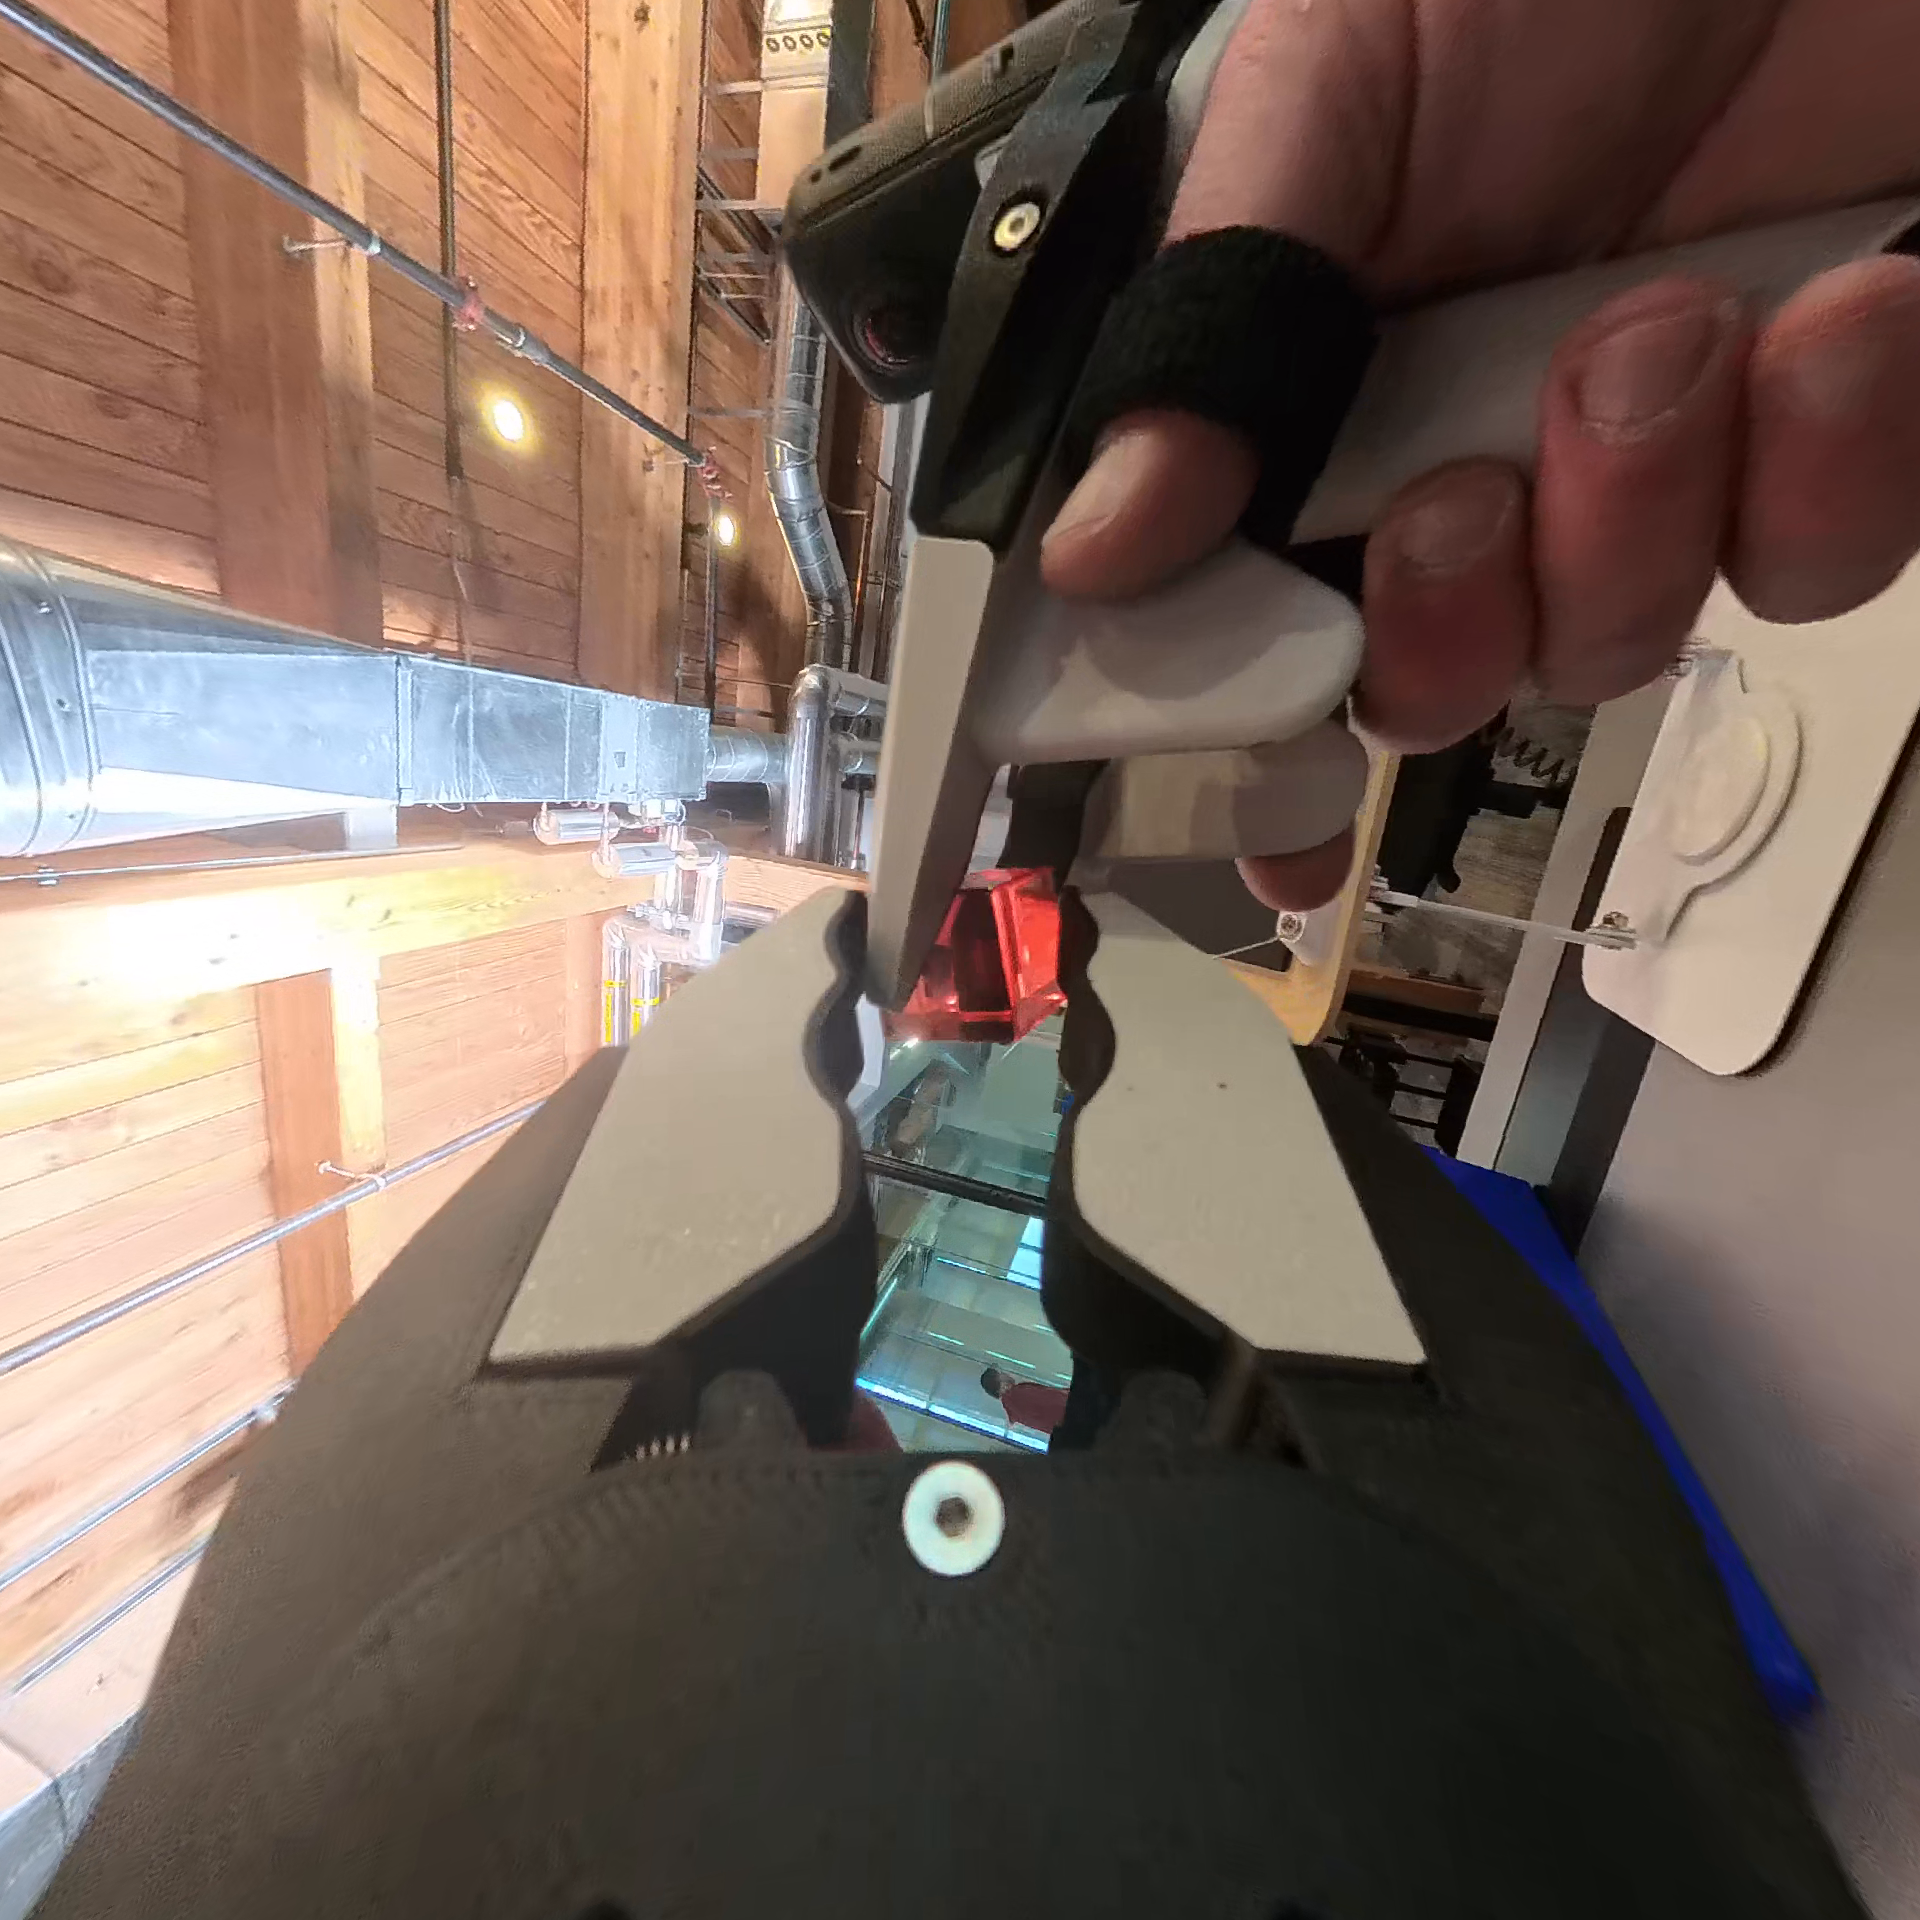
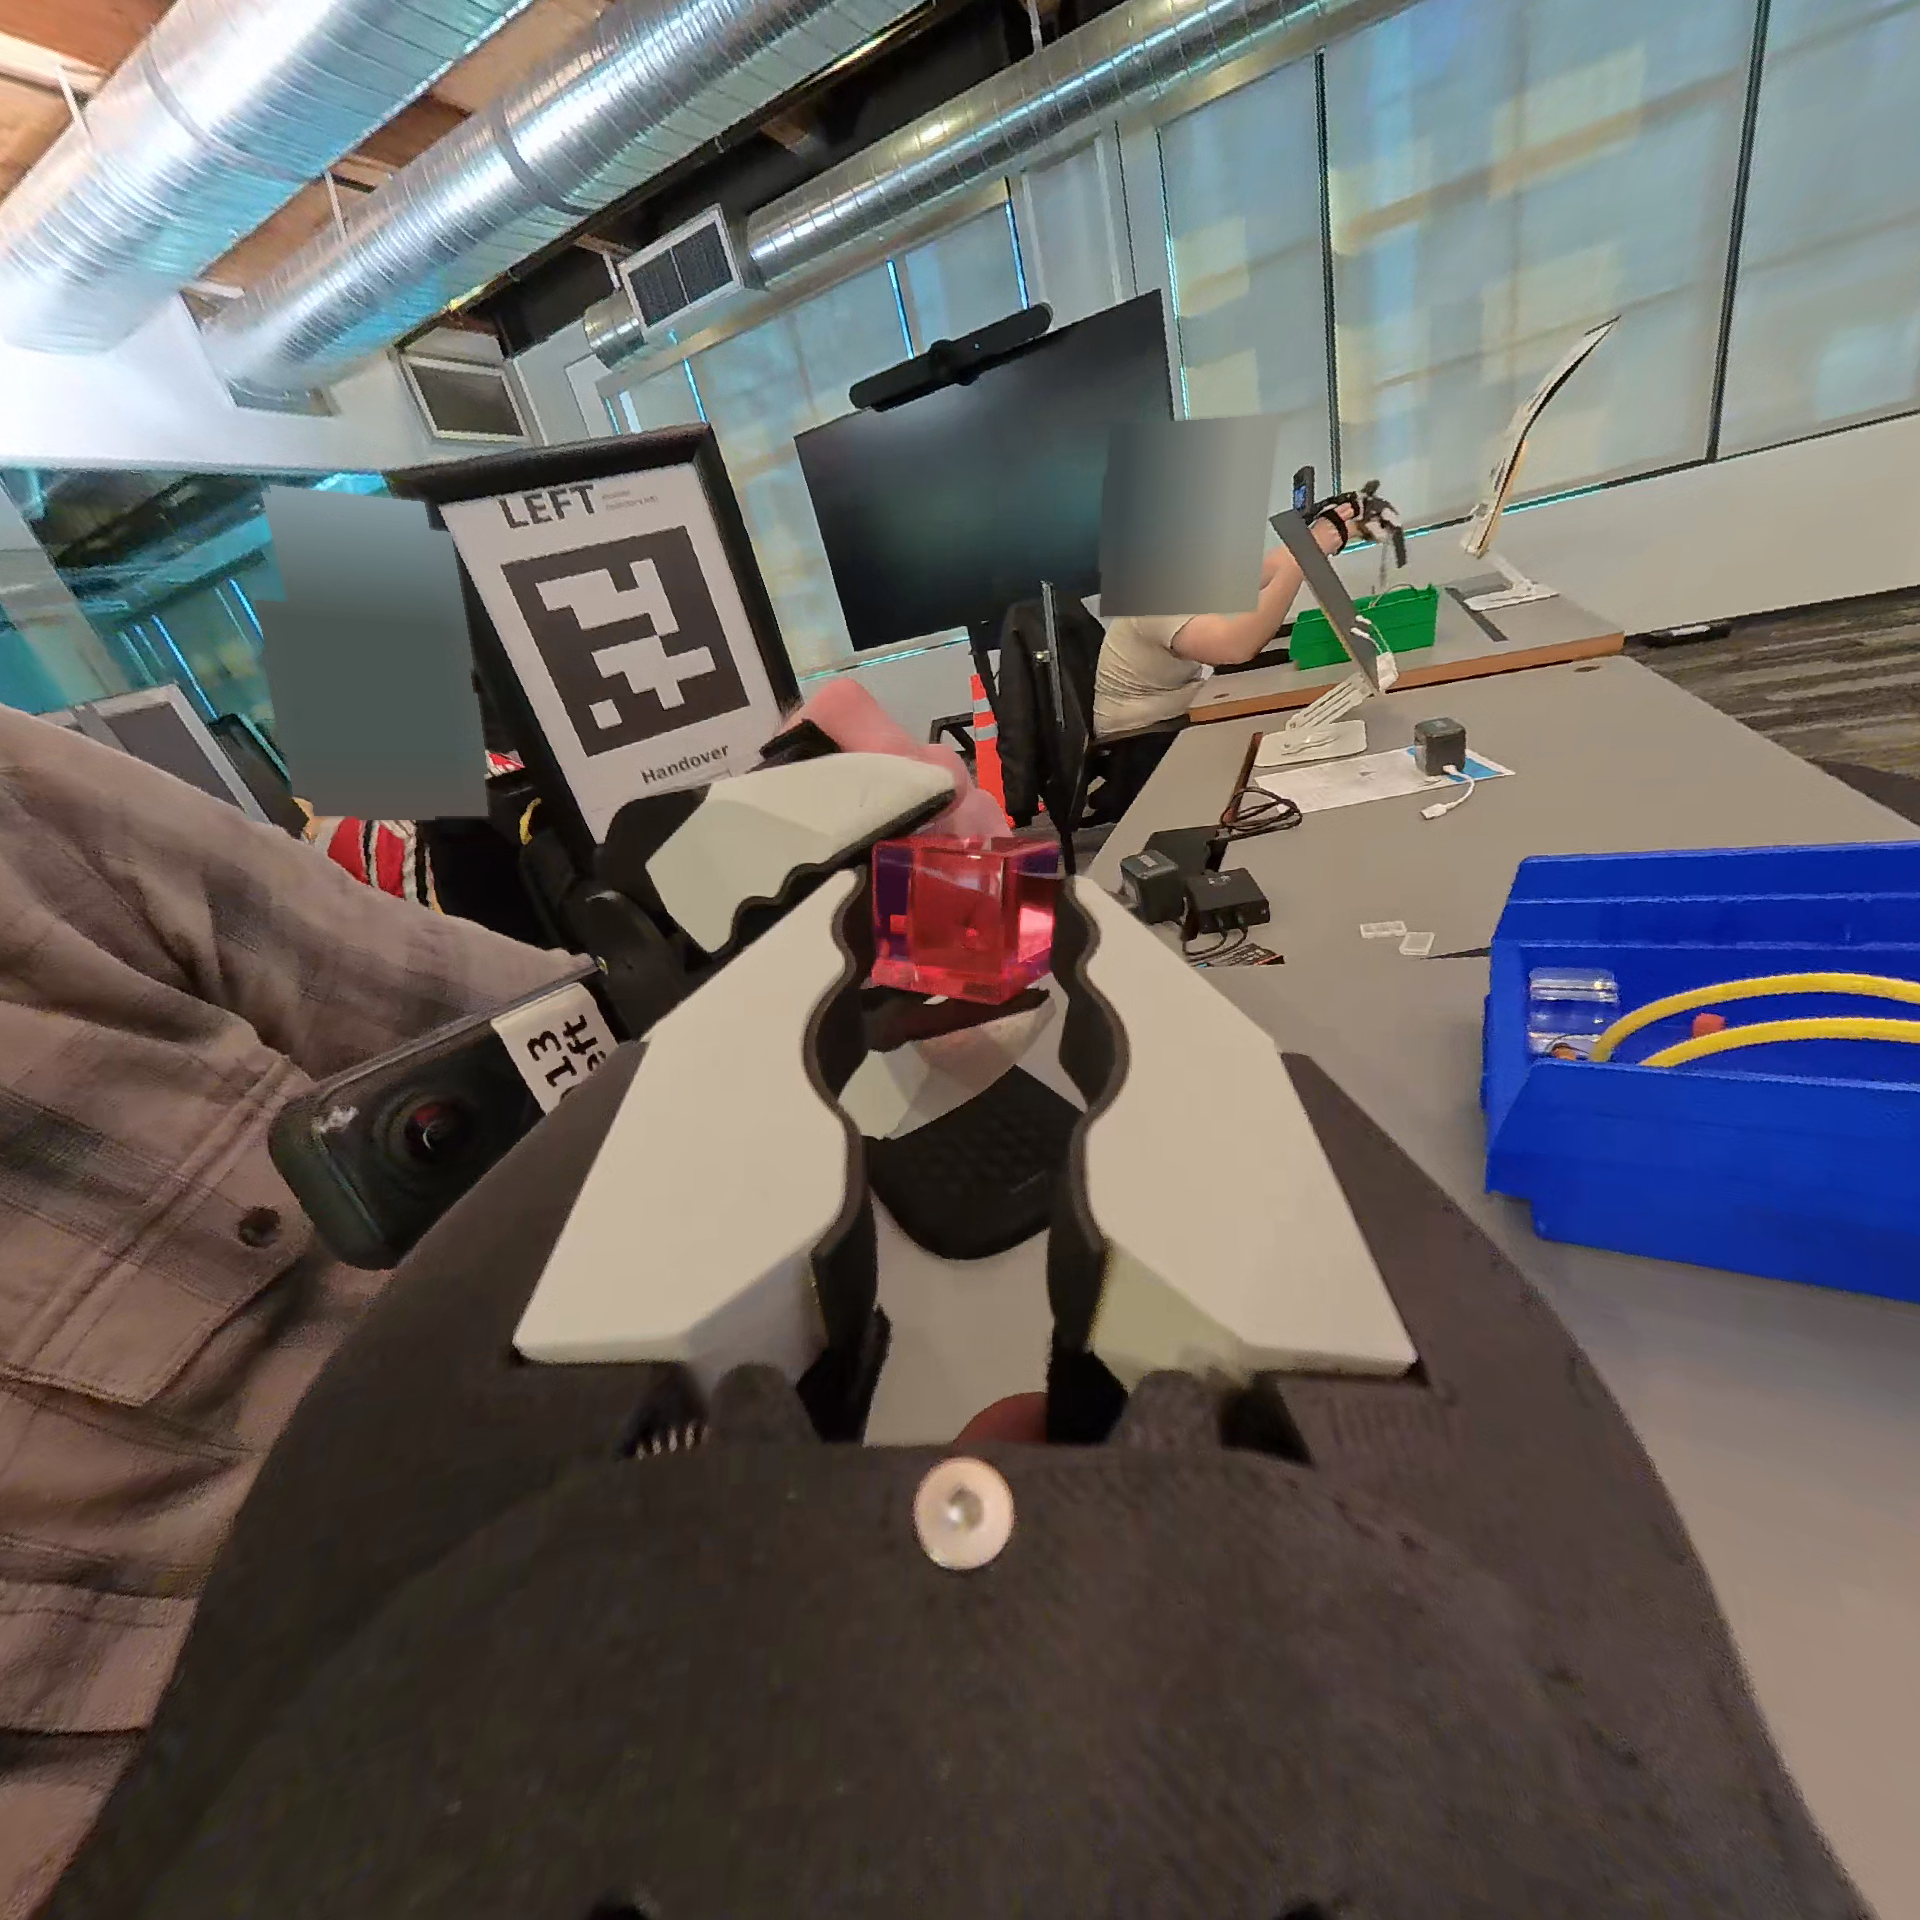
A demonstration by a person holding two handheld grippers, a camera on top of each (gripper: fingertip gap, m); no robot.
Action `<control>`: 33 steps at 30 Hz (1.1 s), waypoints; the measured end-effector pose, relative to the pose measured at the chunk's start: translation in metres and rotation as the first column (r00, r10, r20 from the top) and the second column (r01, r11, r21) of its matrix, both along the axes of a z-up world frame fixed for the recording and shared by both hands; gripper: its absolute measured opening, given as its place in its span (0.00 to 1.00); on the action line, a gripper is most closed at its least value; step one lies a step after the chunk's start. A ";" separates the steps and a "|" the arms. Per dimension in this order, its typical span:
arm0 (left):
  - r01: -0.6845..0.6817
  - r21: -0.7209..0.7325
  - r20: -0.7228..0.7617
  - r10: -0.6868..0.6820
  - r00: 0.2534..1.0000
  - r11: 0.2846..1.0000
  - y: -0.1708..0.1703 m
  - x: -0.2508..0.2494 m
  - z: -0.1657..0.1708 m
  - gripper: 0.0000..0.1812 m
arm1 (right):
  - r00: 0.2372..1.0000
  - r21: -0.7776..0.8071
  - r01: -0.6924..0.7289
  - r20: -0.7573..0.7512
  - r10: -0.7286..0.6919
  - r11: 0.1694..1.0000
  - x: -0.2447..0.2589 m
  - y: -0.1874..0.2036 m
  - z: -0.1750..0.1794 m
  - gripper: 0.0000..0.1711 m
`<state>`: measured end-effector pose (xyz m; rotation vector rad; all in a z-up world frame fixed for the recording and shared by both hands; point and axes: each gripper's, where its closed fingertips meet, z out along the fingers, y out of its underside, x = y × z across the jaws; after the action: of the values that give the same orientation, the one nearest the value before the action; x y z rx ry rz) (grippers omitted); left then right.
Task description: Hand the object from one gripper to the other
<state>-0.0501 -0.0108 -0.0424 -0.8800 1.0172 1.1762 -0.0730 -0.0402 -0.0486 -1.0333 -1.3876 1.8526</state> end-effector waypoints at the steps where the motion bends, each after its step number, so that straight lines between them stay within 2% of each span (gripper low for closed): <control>1: 0.003 0.000 0.003 -0.003 1.000 1.000 0.000 0.000 0.000 0.19 | 1.000 0.012 0.006 -0.001 -0.006 1.000 0.000 0.000 -0.001 0.18; 7: 0.011 -0.009 0.022 -0.011 1.000 1.000 -0.001 0.001 0.000 0.19 | 0.999 0.051 0.030 -0.024 -0.028 0.998 0.000 0.001 0.000 0.21; 11: 0.011 -0.043 0.075 -0.008 0.997 0.999 0.000 -0.003 0.007 0.19 | 0.990 0.158 0.140 -0.042 -0.135 0.977 -0.002 0.011 0.000 0.27; 14: 0.011 -0.167 0.142 0.013 0.990 0.986 0.004 -0.009 0.005 0.19 | 0.957 0.324 0.289 -0.110 -0.267 0.901 0.002 0.024 0.007 0.33; 17: 0.102 -0.332 0.258 -0.014 0.966 0.938 0.004 -0.007 0.001 0.19 | 0.933 0.496 0.361 -0.200 -0.300 0.790 0.011 0.022 0.013 0.30; 19: 0.215 -0.461 0.369 -0.034 0.929 0.861 0.000 -0.001 -0.003 0.18 | 0.913 0.601 0.406 -0.290 -0.286 0.689 0.019 0.016 0.018 0.26; 21: 0.352 -0.579 0.496 -0.024 0.868 0.736 -0.005 0.006 -0.010 0.18 | 0.907 0.690 0.421 -0.337 -0.253 0.588 0.025 0.010 0.019 0.24; 22: 0.430 -0.629 0.556 -0.011 0.831 0.648 -0.009 0.011 -0.014 0.18 | 0.901 0.730 0.432 -0.361 -0.239 0.529 0.027 0.007 0.018 0.25; 23: 0.495 -0.662 0.604 0.009 0.797 0.563 -0.013 0.015 -0.016 0.18 | 0.901 0.760 0.434 -0.370 -0.228 0.483 0.029 0.005 0.017 0.25; 26: 0.597 -0.697 0.668 0.058 0.742 0.396 -0.022 0.018 -0.016 0.19 | 0.901 0.823 0.434 -0.399 -0.171 0.365 0.037 -0.004 0.015 0.22; 28: 0.600 -0.702 0.673 0.083 0.735 0.384 -0.020 0.014 -0.009 0.18 | 0.913 0.845 0.409 -0.383 -0.143 0.346 0.044 -0.007 0.014 0.23; 29: 0.602 -0.717 0.667 0.095 0.739 0.353 -0.023 0.014 -0.008 0.18 | 0.915 0.847 0.402 -0.387 -0.117 0.347 0.049 -0.010 0.015 0.23; 31: 0.635 -0.719 0.683 0.120 0.721 0.282 -0.028 0.016 -0.003 0.18 | 0.922 0.868 0.384 -0.380 -0.077 0.316 0.053 -0.018 0.014 0.26; 33: 0.655 -0.739 0.674 0.152 0.723 0.160 -0.036 0.020 -0.007 0.18 | 0.928 0.892 0.369 -0.369 -0.053 0.259 0.051 -0.026 0.009 0.26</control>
<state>-0.0298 -0.0469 -0.0497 -1.8451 1.2252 -0.4018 -0.0217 -0.0666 -0.0396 -0.2400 -1.6733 0.5661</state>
